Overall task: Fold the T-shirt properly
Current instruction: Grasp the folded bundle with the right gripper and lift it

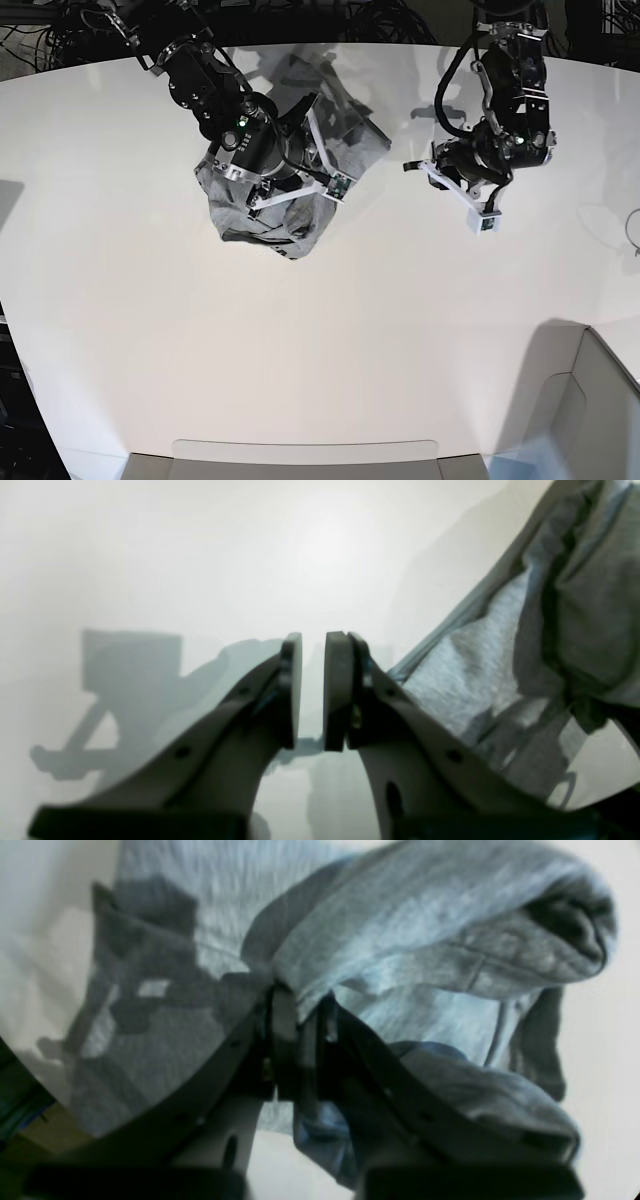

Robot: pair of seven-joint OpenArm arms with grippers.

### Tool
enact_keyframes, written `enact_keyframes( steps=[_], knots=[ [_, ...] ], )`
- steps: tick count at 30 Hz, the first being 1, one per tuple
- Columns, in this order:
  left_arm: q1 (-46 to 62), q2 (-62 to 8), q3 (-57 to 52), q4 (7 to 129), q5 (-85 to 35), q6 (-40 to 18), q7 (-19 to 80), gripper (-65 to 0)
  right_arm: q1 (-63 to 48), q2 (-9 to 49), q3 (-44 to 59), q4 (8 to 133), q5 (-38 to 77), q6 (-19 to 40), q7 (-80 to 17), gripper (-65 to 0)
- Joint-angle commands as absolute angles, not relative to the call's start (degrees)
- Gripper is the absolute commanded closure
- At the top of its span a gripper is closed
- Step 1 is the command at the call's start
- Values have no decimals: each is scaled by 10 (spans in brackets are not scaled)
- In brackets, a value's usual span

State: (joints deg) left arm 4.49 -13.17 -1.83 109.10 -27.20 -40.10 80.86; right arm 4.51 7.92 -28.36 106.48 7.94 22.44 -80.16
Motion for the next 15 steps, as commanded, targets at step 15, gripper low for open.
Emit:
enact_keyframes(
  steps=[15],
  knots=[
    [43,-144,-136,1099,-264,-400,800,-75,64,74,-369,1040,80,353,-798,0]
  ],
)
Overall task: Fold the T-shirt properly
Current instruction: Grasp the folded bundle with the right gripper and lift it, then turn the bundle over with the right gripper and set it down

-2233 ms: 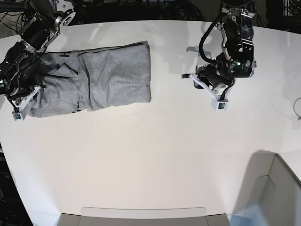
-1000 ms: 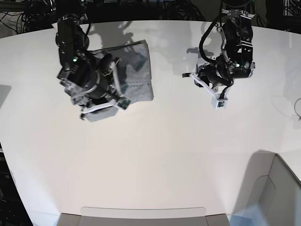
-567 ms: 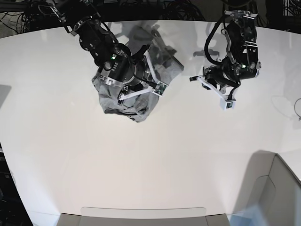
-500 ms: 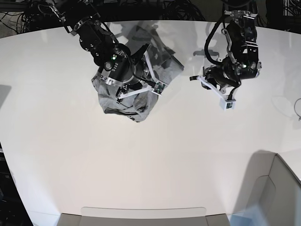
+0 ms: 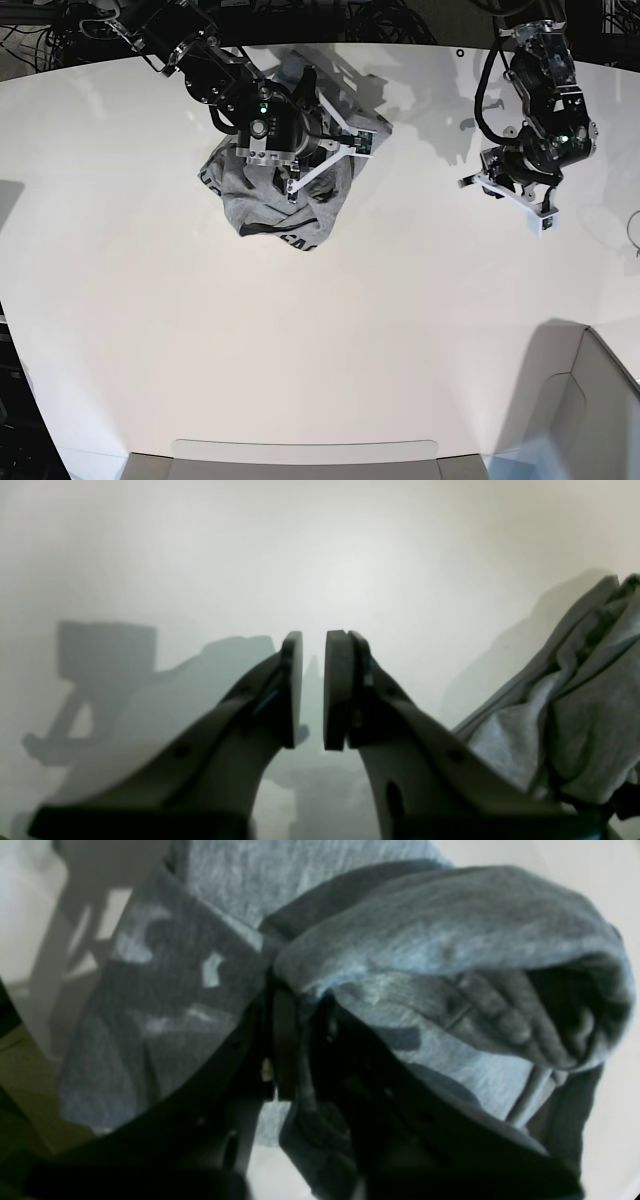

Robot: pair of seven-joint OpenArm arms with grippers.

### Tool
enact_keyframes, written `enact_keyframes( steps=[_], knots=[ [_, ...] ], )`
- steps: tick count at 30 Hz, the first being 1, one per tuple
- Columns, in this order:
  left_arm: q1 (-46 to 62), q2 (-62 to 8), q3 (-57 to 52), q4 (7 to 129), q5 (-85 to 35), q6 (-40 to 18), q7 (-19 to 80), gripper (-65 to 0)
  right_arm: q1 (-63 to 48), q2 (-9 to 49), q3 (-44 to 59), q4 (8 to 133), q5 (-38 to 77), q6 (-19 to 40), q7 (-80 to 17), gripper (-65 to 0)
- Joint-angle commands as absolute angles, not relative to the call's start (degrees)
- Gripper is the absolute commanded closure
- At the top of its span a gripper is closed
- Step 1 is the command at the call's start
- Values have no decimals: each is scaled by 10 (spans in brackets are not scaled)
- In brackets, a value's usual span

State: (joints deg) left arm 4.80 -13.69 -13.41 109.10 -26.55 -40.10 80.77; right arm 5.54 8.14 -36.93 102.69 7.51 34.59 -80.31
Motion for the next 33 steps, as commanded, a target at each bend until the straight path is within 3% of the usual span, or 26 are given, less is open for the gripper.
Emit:
enact_keyframes(
  steps=[1,7,13,15,19,24,27,33],
  knots=[
    [43,-144,-136,1099,-264,-400,800,-75,63,73,-369,1040,80,353,-798,0],
    [44,-144,-136,1099,-264,-400,800,-75,65,78,-371,1029,80,357,-800,-10],
    [44,-145,-138,1098,-264,-400,800,-77,63,82,-366,1109,98,400,-800,-262],
    [43,-145,-136,1098,-264,-400,800,-78,64,83,-360,1145,118,400,-800,-305],
    [40,-142,-136,1098,-264,-400,800,-78,67,59,-296,1177,149,400,-800,-312],
    [43,-145,-140,1098,-264,-400,800,-78,82,17,-131,1178,149,400,-800,-311],
    [43,-145,-139,1098,-264,-400,800,-78,90,24,-63,1178,148,400,-800,-311],
    [43,-144,-136,1098,-264,-400,800,-78,89,77,-33,1178,117,400,-800,-311]
  ],
)
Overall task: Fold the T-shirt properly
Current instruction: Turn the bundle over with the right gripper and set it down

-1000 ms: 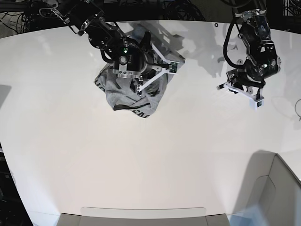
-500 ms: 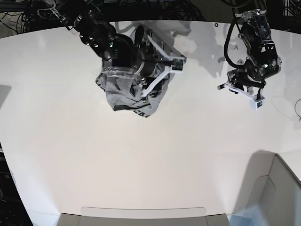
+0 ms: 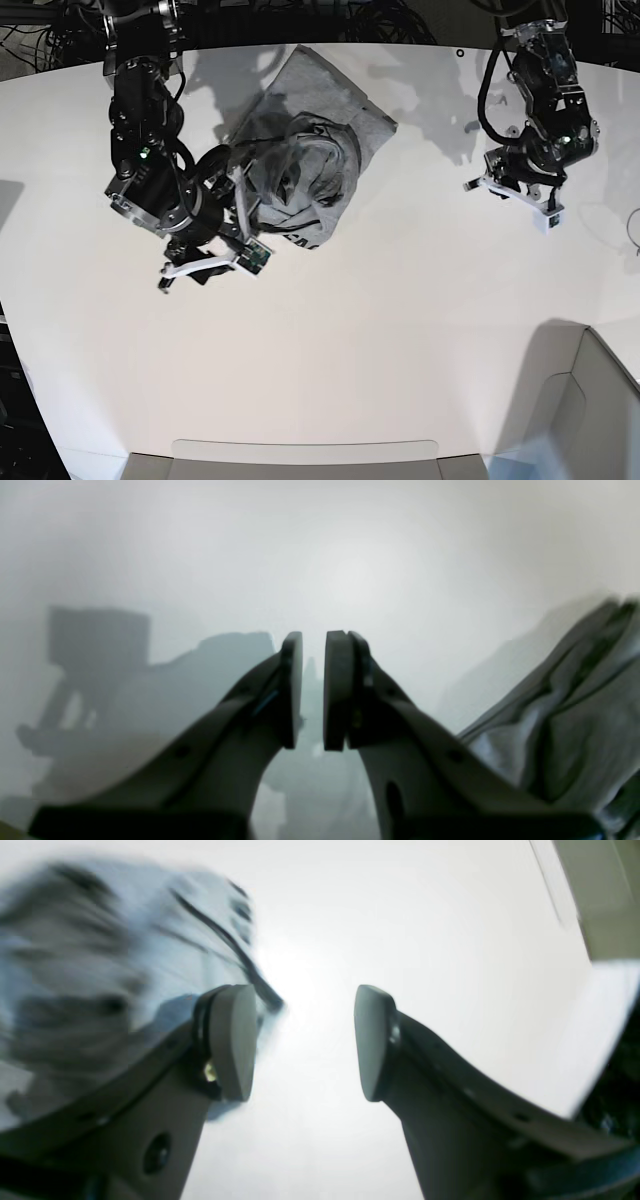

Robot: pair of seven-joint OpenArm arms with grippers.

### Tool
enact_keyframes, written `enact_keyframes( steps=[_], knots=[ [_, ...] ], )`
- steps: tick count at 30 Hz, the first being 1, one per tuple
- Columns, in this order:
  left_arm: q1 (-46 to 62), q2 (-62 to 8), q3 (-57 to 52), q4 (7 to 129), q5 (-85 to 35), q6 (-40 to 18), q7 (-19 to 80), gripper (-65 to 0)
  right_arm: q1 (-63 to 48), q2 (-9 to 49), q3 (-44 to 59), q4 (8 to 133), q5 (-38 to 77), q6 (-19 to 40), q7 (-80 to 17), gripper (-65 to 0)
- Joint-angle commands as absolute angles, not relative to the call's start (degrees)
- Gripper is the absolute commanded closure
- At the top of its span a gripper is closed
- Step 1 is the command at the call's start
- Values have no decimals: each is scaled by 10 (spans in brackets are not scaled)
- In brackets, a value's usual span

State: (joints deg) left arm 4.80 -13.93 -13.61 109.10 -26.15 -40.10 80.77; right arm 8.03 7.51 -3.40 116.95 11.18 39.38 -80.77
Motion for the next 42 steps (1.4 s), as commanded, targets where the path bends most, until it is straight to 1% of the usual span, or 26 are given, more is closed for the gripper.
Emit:
enact_keyframes(
  steps=[1,9,13,14,16,18,19,20,23,27,33,37,40,42],
  knots=[
    [43,-144,-136,1098,-264,-400,800,-78,87,81,-36,1176,110,400,-800,-311],
    [41,-141,-136,1098,-264,-400,800,-78,53,80,-61,1160,92,400,-800,-311],
    [43,-140,-136,1098,-264,-400,800,-78,51,87,-100,1111,92,400,-800,-309],
    [43,-140,-136,1098,-264,-400,800,-78,51,97,-119,1103,92,400,-800,-295],
    [43,-140,-136,1098,-264,-400,800,-78,47,114,-156,1100,93,400,-800,-226],
    [43,-140,-136,1098,-264,-400,800,-78,44,119,-185,1105,93,400,-800,-105],
    [43,-140,-136,1098,-264,-400,800,-78,39,118,-187,1108,93,400,-800,-25],
    [43,-140,-136,1098,-264,-400,800,-78,35,116,-186,1114,93,400,-800,0],
    [43,-139,-136,1098,-264,-400,800,-78,18,122,-208,1138,96,400,-800,0],
    [43,-139,-136,1098,-264,-400,800,-78,2,153,-276,1185,96,400,-800,0],
    [39,-132,-136,1088,-264,-400,800,-78,1,187,-376,1183,94,400,-800,0],
    [38,-132,-136,1040,-264,-400,800,-76,1,192,-432,1183,93,400,-800,0],
    [29,-132,-136,1008,-265,-400,800,-76,4,214,-483,1182,92,400,-800,0],
    [22,-132,-138,1006,-265,-400,800,-76,5,220,-490,1182,93,400,-800,0]
  ],
)
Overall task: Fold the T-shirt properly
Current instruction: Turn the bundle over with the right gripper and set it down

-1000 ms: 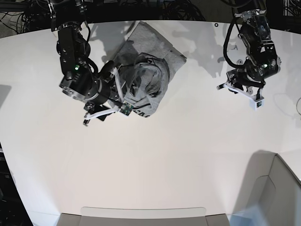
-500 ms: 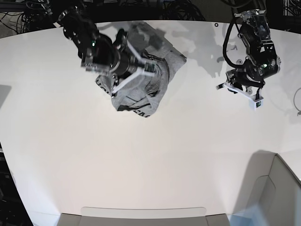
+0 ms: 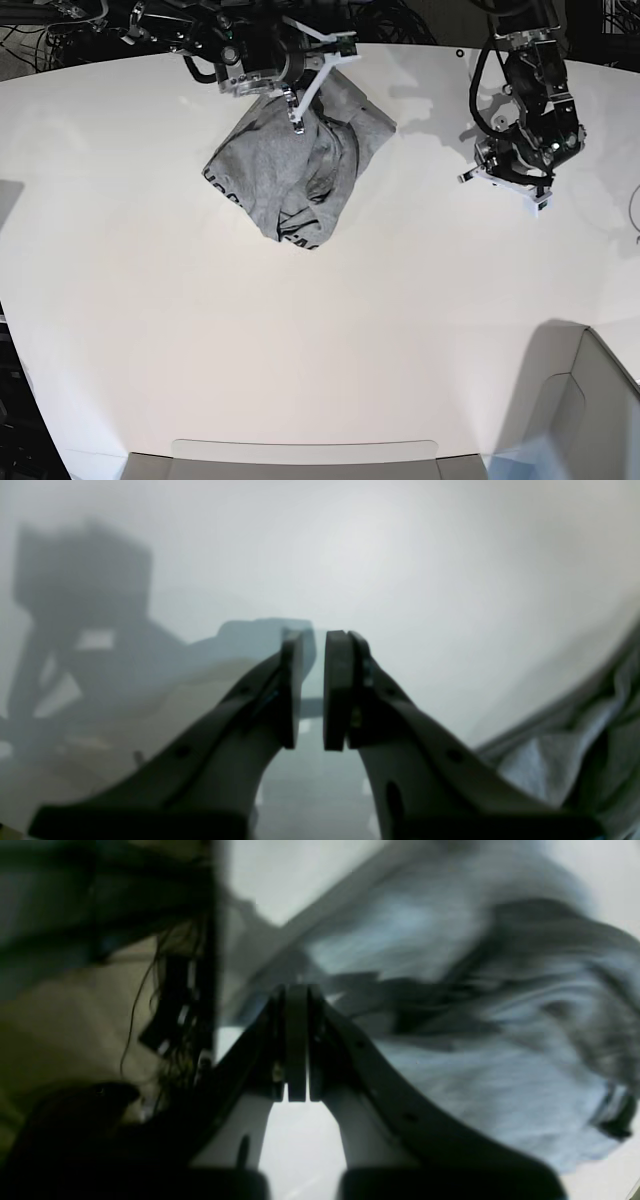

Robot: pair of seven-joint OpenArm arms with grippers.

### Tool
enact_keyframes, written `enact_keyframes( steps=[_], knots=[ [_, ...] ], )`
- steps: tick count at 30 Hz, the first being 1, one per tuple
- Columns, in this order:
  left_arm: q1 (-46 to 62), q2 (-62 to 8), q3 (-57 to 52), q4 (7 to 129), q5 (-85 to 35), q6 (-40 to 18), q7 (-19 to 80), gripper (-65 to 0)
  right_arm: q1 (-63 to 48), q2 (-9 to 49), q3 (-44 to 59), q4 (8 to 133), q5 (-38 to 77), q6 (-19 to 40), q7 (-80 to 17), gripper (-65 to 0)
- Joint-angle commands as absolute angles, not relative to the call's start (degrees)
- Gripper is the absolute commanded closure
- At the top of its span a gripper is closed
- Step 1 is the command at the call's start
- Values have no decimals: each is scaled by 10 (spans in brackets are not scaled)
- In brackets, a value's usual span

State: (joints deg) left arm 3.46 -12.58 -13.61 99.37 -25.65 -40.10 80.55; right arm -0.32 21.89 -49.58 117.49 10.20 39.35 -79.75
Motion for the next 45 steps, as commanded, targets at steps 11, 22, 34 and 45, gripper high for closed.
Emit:
enact_keyframes(
  steps=[11,22,34,45],
  knots=[
    [4,-137,-142,1010,-265,-400,800,-75,17,106,-128,1183,168,400,-800,-112],
    [-7,-137,-142,1010,-265,-400,800,-75,58,31,-120,1132,39,400,-800,-301],
    [-5,-137,-142,1010,-265,-400,800,-75,73,-40,-228,967,-44,400,-756,-246],
    [-4,-137,-143,1010,-265,-400,800,-75,85,-81,-342,950,-93,400,-738,0]
  ],
)
